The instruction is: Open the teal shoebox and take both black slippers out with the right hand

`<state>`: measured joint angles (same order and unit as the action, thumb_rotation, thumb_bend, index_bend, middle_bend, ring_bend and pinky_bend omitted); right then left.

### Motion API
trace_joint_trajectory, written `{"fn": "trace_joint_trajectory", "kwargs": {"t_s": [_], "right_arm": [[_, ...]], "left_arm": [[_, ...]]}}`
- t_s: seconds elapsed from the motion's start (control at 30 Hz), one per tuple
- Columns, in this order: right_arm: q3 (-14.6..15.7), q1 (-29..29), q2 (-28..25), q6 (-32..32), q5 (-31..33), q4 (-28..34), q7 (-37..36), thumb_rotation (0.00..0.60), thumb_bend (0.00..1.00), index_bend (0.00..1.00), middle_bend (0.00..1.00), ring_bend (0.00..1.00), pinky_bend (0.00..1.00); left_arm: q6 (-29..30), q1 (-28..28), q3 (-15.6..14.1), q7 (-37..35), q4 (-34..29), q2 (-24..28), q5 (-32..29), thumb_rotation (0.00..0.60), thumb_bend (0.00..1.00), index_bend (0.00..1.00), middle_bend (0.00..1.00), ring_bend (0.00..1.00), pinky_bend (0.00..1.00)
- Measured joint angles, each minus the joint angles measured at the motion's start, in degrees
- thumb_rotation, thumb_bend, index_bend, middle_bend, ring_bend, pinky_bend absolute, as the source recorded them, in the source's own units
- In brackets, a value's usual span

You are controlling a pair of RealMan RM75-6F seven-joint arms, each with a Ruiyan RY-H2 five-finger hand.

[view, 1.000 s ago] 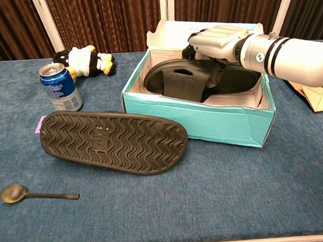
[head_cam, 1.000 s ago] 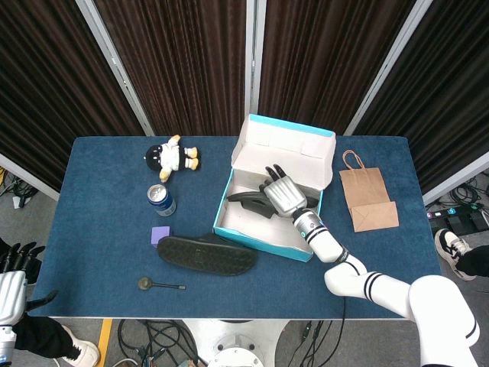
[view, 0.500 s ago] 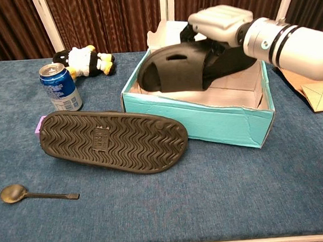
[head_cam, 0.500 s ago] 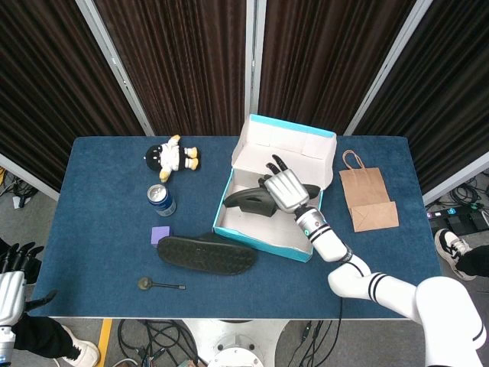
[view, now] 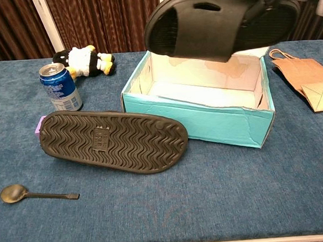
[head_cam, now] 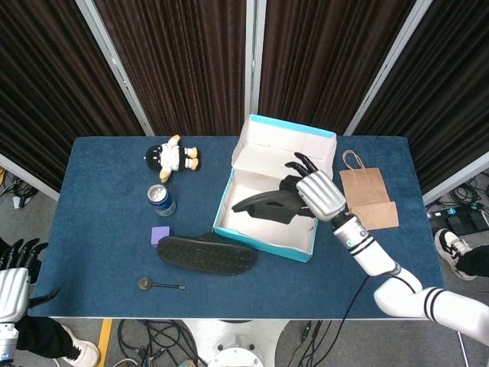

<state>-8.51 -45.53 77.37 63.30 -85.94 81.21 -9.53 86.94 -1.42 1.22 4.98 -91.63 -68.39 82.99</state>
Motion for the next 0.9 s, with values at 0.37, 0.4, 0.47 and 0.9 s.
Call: {"fn": "trace_joint_trajectory", "kwargs": {"t_s": [0.37, 0.4, 0.47, 0.9], "right_arm": [[11.84, 7.06, -6.76, 6.03, -13.98, 6.97, -10.46, 0.6, 0.51, 0.68, 0.5, 0.16, 0.0], [12.61, 7.58, -6.72, 6.36, -14.66, 6.97, -10.74, 0.6, 0.51, 0.68, 0.5, 0.16, 0.0], [14.22, 8.82, -6.3, 7.2, -16.15, 6.54, -11.19, 0.6, 0.51, 0.68, 0.5, 0.16, 0.0], [17.0, 12.65, -1.64, 9.32, -19.12, 1.01, -6.62, 0.6, 0.42, 0.31, 0.15, 0.0, 0.0]], "left_arm": [[-0.56, 0.75, 0.3, 1.0, -0.9, 0.33, -0.05, 0.6, 0.0, 0.18, 0.1, 0.02, 0.11], [-0.57, 0.76, 0.3, 1.04, -0.93, 0.37, -0.09, 0.6, 0.0, 0.18, 0.1, 0.02, 0.11], [-0.6, 0.81, 0.33, 1.2, -1.09, 0.49, -0.16, 0.6, 0.0, 0.18, 0.1, 0.02, 0.11], [0.02, 0.68, 0.3, 1.12, -1.43, 0.86, -0.04, 0.6, 0.0, 0.18, 0.1, 0.02, 0.11]]}}
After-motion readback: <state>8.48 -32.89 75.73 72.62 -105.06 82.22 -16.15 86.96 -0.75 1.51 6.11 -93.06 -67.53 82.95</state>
